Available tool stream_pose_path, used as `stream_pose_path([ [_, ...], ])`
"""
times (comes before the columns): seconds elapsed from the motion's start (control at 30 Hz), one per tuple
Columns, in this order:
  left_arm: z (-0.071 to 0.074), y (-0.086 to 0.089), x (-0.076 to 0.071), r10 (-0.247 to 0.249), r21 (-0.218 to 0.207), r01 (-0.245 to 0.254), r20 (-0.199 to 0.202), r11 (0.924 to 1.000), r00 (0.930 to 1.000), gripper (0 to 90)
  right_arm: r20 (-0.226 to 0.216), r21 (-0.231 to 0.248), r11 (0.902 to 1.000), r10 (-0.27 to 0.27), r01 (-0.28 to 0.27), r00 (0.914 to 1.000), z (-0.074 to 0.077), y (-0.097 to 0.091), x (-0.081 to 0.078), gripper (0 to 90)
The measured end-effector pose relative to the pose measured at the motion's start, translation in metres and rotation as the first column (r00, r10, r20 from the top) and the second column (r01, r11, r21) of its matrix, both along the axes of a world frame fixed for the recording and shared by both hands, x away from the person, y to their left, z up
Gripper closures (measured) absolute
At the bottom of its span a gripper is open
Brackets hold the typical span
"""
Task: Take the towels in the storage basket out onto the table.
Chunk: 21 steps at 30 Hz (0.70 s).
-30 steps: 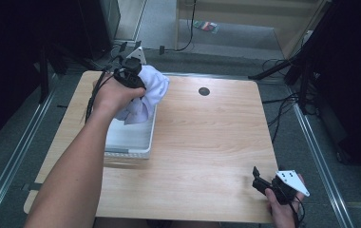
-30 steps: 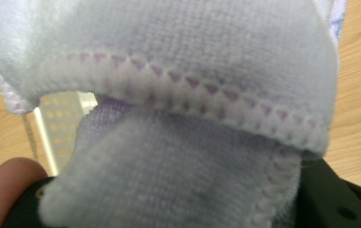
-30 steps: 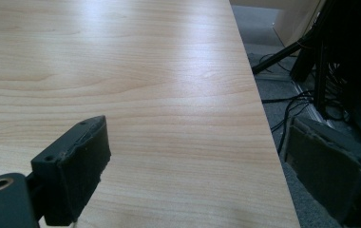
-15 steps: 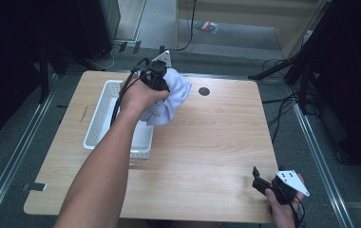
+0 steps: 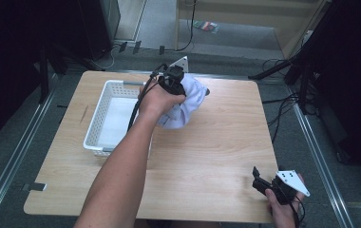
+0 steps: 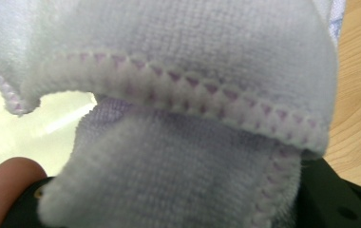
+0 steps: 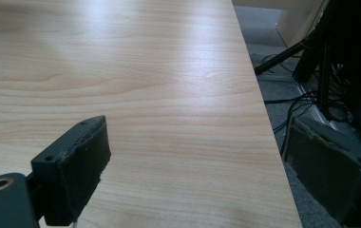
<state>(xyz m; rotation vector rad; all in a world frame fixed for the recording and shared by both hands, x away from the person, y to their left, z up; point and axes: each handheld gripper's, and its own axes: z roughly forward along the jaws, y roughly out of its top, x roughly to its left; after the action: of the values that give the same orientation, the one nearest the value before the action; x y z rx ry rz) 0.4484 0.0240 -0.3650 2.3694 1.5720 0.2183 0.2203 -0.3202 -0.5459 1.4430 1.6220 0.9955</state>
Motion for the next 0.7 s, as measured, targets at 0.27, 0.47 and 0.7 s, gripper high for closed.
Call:
stream_pose_path([
  [0.27, -0.013, -0.015, 0.003, -0.022, -0.006, 0.022, -0.015, 0.9997, 0.9996, 61.3, 0.002, 0.003, 1.0000, 0.002, -0.002, 1.0000, 0.000, 0.000, 0.000, 8.0],
  [0.47, -0.026, -0.026, 0.006, -0.034, -0.017, 0.033, -0.029, 0.9993, 0.9990, 61.1, 0.004, 0.003, 1.0000, 0.003, -0.003, 1.0000, 0.000, 0.000, 0.000, 8.0],
  [0.7, -0.053, -0.040, 0.009, -0.036, -0.037, 0.034, -0.053, 0.9987, 0.9980, 61.0, 0.005, 0.004, 1.0000, 0.004, -0.004, 1.0000, 0.000, 0.000, 0.000, 8.0],
])
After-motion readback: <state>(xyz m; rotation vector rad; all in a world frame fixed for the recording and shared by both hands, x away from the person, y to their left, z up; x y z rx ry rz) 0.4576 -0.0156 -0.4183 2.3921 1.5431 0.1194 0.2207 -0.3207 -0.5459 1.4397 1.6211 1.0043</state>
